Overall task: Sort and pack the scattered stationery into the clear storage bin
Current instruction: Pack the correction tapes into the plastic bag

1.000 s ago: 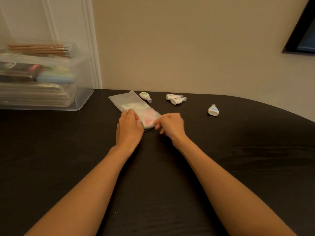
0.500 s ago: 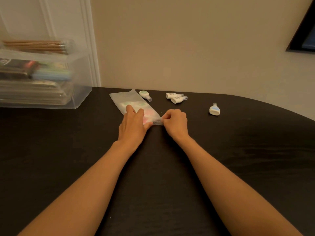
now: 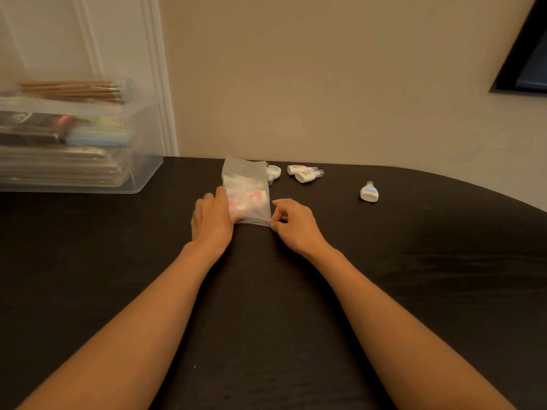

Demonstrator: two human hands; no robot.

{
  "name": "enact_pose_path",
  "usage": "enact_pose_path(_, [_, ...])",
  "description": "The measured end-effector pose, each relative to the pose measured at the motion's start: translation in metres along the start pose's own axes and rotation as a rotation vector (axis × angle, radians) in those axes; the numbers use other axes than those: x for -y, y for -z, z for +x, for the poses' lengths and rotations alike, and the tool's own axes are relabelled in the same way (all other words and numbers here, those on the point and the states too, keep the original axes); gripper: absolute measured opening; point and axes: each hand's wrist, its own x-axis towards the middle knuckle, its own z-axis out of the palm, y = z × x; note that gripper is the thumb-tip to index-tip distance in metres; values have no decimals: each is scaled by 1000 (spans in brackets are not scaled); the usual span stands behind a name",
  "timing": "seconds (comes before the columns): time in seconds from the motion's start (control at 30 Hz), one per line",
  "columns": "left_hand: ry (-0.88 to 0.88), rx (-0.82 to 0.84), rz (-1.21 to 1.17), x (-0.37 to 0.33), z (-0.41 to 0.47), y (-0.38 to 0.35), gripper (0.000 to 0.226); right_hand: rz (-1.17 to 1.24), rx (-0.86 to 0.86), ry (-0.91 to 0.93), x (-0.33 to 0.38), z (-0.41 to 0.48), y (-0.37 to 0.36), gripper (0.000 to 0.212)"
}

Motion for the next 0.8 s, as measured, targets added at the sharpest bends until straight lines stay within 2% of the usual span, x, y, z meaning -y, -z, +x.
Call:
enact_pose_path(0.1, [-81,35,-75,1,-5,4,13,34,47,6,2,-4,0,6])
enact_pose_path(0.17, [-93,45,-77,0,-12,8,9,50,66,31,3,-6,0,5])
enact_pose_path(0.27, [-89,63,-35,4,-24,16,12,-35,101,126,7,-12,2,12])
enact_pose_path(0.4, [-138,108,87,13,-38,29,29,-123,139,240,17,-24,3,22])
enact_pose_path(0.5, [-155,222,95,16,-46,40,32,-46,180,227,26,-34,3,34])
enact_pose_path(0.67, [-131,573,3,12,-60,64,25,168,217,149,35,-45,9,34])
enact_pose_path(0.7, [-117,602,-47,9,-60,68,24,177,220,148,35,-47,10,31])
enact_pose_path(0.73, [-105,574,-110,8,-59,71,26,194,202,144,36,-47,11,27])
enact_pose_path(0.8, [-79,351,-192,10,-50,71,30,270,80,99,37,-41,10,27])
